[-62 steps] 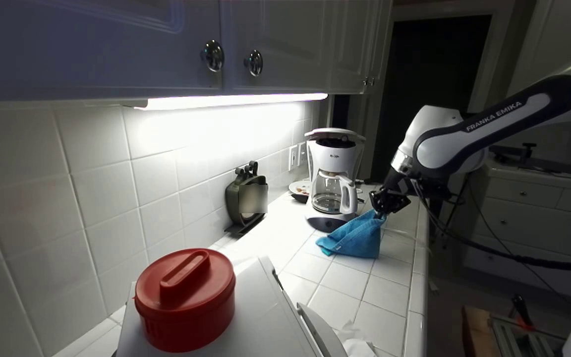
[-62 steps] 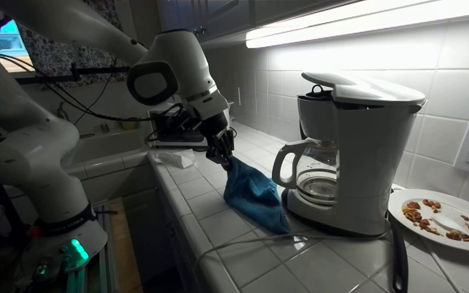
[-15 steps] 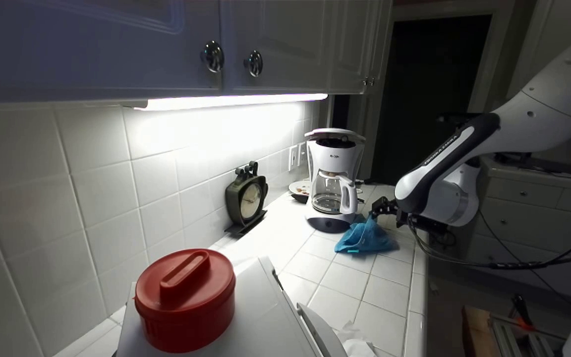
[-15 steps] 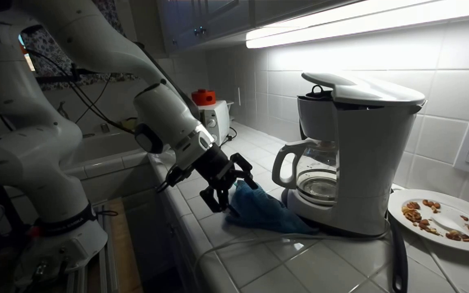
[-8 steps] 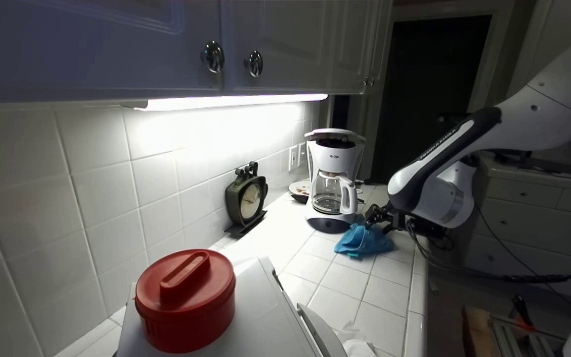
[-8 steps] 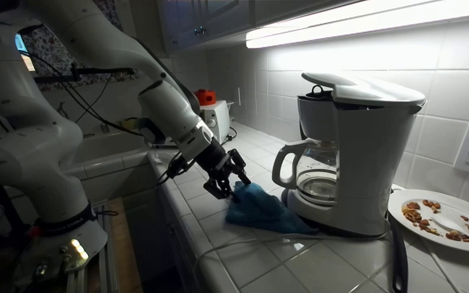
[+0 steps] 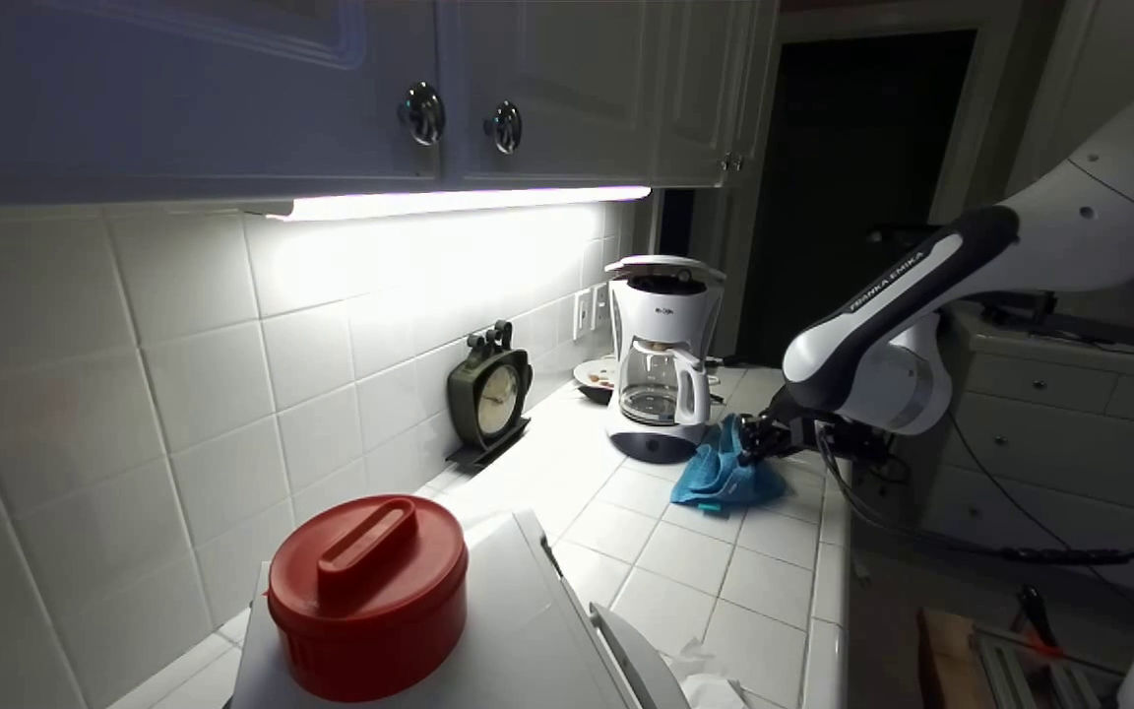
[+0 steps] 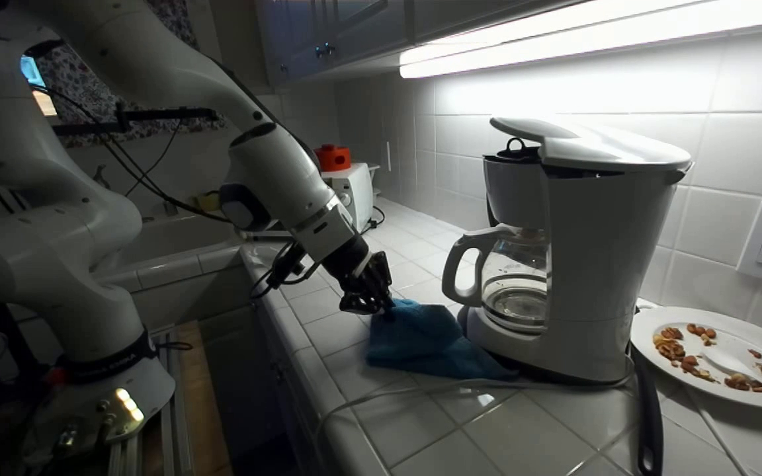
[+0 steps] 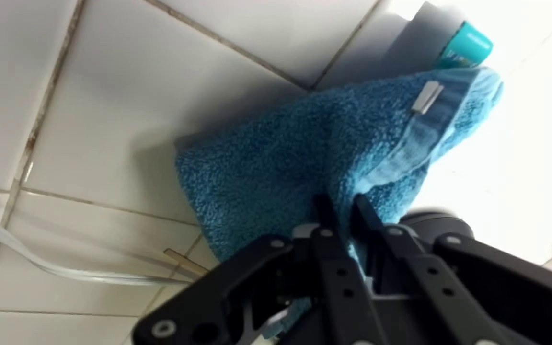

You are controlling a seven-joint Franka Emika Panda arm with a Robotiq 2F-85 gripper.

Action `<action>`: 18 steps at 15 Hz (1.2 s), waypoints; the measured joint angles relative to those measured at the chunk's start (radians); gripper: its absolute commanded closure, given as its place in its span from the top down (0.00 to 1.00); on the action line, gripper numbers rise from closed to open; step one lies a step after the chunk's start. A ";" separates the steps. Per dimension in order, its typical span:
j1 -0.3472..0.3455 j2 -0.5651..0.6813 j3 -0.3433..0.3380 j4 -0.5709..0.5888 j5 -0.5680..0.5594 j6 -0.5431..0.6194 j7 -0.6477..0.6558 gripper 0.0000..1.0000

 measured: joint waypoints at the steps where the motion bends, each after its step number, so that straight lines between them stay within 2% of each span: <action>1: -0.017 -0.005 0.010 0.001 -0.032 -0.009 0.012 0.03; 3: -0.026 -0.007 0.026 0.010 -0.055 -0.023 0.016 0.03; 5: 0.059 -0.003 -0.054 0.020 -0.131 -0.036 0.069 0.03; 6: 0.087 0.002 -0.070 0.028 -0.137 -0.044 0.078 0.03; 18: 0.193 0.107 -0.059 0.145 -0.058 -0.276 0.057 0.03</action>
